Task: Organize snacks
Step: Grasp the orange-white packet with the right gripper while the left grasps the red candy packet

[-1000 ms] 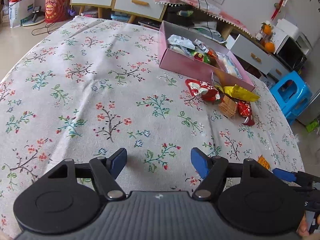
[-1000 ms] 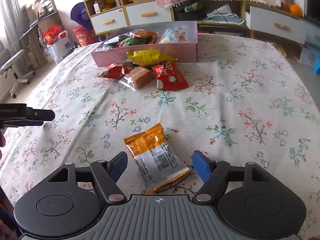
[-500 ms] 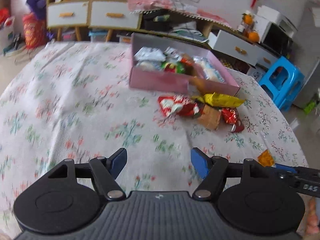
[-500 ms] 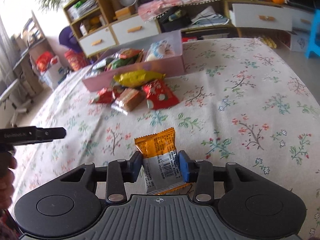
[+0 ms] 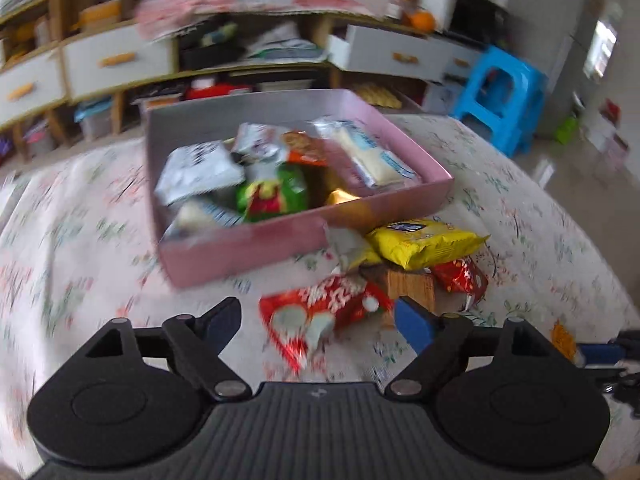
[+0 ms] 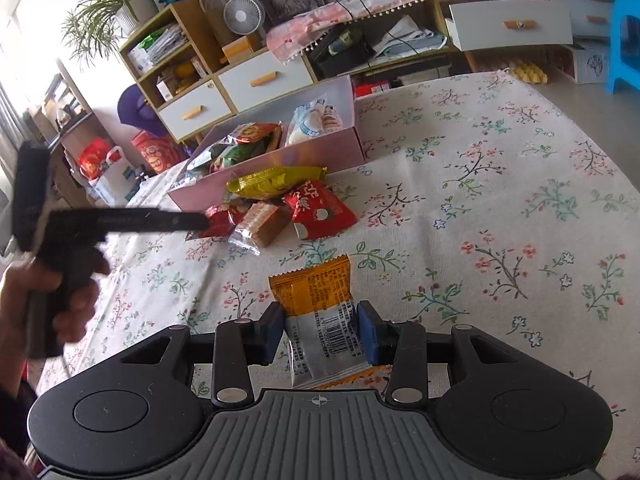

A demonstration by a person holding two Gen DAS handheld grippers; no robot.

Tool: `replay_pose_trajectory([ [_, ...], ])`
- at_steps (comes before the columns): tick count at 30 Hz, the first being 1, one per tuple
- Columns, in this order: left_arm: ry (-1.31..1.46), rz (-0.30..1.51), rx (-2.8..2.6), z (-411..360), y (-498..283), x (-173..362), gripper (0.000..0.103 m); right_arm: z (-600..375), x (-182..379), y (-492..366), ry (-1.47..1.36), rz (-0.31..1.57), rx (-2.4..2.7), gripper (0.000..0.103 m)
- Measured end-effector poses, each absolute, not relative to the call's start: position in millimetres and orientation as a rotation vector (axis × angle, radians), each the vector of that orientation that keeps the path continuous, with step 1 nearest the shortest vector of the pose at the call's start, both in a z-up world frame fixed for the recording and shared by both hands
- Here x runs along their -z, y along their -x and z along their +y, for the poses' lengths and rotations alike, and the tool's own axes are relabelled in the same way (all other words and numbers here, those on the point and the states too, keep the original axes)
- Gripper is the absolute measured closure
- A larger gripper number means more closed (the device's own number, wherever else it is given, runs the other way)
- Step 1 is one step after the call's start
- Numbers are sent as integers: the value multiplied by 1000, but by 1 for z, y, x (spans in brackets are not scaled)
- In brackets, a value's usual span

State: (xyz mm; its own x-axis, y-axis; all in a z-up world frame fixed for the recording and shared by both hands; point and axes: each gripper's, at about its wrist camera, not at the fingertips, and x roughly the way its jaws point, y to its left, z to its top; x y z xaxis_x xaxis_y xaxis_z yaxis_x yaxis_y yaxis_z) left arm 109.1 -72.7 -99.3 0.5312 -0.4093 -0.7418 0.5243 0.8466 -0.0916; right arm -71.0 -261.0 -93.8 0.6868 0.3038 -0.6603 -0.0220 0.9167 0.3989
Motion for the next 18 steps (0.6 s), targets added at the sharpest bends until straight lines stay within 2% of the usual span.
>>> replay_pose_trajectory([
  [3,-256,836,576,-86,-115,110,22,-260,95,71,-383,801,-188,64],
  [5,-274,852,586,-89,-117,117,40,-260,95,71,-382,801,-184,64],
  [7,-317,821,586,-91,-108,119,55,-261,95,71,-385,800,-183,64],
  [8,-335,803,595,-92,-102,119,59,-262,95,70,-387,800,-181,64],
  [18,-300,745,470,-80,-45,107,62,-261,89,73,-409,778,-186,64],
])
